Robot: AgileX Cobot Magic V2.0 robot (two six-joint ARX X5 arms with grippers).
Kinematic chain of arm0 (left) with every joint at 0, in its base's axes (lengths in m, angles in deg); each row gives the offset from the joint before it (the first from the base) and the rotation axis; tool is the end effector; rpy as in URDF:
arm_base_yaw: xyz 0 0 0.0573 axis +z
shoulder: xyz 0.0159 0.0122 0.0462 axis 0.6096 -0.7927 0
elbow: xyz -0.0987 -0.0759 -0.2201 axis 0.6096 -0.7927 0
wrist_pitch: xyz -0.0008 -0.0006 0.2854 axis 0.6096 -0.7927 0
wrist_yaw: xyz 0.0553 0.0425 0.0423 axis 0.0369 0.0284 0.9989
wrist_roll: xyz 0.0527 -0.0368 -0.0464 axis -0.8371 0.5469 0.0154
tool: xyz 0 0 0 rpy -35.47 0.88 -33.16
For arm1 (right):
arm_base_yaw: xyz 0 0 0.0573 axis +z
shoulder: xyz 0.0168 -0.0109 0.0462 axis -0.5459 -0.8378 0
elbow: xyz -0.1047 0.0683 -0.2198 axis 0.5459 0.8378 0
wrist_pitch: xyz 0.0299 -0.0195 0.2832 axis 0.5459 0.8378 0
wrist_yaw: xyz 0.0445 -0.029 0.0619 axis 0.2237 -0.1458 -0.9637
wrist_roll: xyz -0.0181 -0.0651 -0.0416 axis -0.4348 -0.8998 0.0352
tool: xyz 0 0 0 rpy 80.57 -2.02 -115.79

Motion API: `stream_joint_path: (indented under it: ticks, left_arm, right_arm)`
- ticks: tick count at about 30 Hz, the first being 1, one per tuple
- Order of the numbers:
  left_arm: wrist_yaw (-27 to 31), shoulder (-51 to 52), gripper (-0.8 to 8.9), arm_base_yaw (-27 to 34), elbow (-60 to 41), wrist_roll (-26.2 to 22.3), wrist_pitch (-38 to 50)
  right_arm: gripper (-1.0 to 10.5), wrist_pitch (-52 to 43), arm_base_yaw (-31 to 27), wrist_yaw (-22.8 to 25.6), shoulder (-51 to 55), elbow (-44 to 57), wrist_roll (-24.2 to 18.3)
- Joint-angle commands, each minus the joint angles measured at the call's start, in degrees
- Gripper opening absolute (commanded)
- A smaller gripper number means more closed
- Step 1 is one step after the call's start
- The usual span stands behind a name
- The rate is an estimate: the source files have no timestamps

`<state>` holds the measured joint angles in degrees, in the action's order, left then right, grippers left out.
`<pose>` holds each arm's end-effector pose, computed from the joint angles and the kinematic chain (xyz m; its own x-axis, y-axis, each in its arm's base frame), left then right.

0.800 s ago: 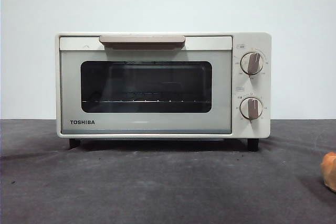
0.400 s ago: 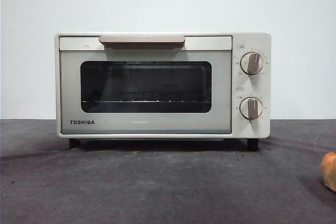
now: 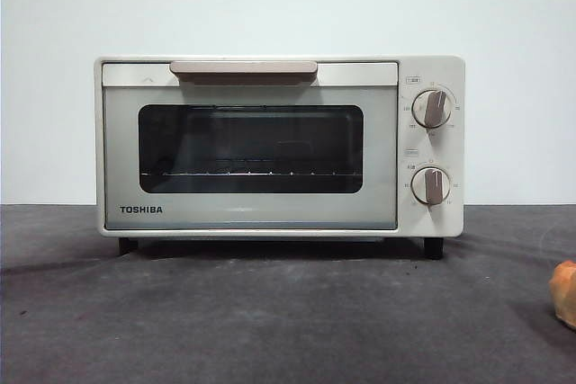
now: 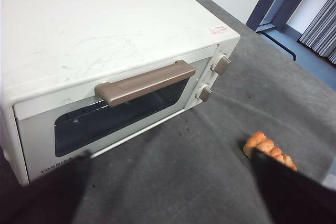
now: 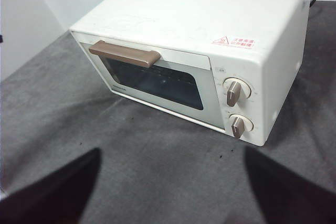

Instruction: The left arm flap open the oven, the right arm pick bread and place it into oven, the left arm flap close the oven

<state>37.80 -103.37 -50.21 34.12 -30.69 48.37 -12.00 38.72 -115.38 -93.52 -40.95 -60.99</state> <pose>0.2004 -0.0812 0.3288 0.6320 -0.6986 -0.3354 0.6538 0.7131 -0.2530 0.1613 0.0515 0.3337 0.7029 0.6159 -0.3558 -0.5400 0.7877 0.2966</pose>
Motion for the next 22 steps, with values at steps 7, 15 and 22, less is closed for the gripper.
stream_joint_path:
  ticks: [7,15,22]
  left_arm:
    - [-0.11,-0.5,5.64,-0.24,0.85,-0.72,1.05]
    - [-0.11,-0.52,5.63,-0.39,0.85,-0.72,1.09]
    - [-0.11,-0.52,5.63,-0.98,0.85,-0.72,1.07]
  right_arm:
    - [5.2,2.71,0.48,0.04,-3.78,-0.87,6.49]
    - [5.2,10.47,6.21,9.38,-16.2,-0.66,7.39]
    - [5.2,11.06,14.25,22.75,-30.1,-0.48,10.75]
